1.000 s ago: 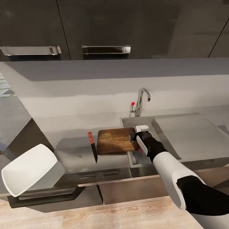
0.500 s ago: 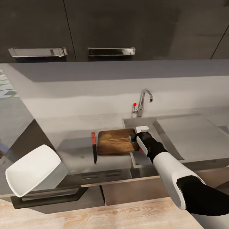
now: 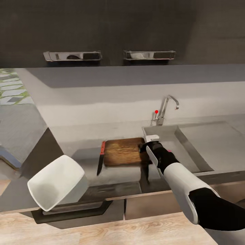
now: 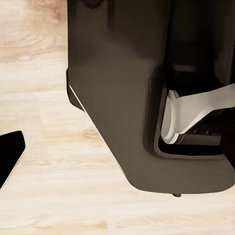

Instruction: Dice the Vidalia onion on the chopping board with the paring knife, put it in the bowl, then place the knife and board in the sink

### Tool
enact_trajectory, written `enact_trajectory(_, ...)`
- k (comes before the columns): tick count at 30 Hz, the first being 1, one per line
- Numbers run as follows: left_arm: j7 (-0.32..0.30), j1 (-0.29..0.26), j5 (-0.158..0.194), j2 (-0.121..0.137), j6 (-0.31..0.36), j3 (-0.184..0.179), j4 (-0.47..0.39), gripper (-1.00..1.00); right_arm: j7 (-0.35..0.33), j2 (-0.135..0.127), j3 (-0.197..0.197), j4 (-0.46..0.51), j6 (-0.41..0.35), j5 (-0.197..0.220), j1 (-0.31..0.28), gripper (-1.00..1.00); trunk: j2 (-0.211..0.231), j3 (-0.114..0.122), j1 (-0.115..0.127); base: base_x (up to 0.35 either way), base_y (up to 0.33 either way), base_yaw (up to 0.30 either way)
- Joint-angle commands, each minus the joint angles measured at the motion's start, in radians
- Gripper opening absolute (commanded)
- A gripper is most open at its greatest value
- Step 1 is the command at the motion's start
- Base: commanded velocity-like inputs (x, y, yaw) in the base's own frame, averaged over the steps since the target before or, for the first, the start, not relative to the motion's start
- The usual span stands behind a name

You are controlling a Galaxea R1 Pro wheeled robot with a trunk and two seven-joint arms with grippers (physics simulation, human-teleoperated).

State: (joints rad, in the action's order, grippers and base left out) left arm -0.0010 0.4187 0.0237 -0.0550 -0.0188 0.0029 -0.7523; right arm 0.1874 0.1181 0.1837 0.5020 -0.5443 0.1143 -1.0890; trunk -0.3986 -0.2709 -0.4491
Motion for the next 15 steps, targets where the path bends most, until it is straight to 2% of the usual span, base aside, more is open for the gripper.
enact_trajectory(1, 0.0, 0.0, 0.002, 0.0, -0.002, 0.0, -0.001, 1.0, 0.01, 0.0, 0.015, -0.019, -0.006, -0.004, 0.0, -1.0, -0.001, -0.002, -0.001, 0.0, 0.309, 0.0)
enact_trajectory(7, 0.0, 0.0, 0.002, 0.0, -0.002, 0.0, 0.0, 1.0, 0.01, 0.0, 0.015, -0.019, -0.006, -0.004, 0.0, -1.0, -0.001, -0.002, -0.001, 0.0, 0.295, 0.0)
enact_trajectory(15, 0.001, 0.0, 0.002, 0.0, -0.002, 0.0, 0.001, 1.0, 0.01, 0.0, 0.016, -0.019, -0.006, -0.004, 0.0, -1.0, -0.001, -0.002, -0.001, 0.0, 0.061, 0.0)
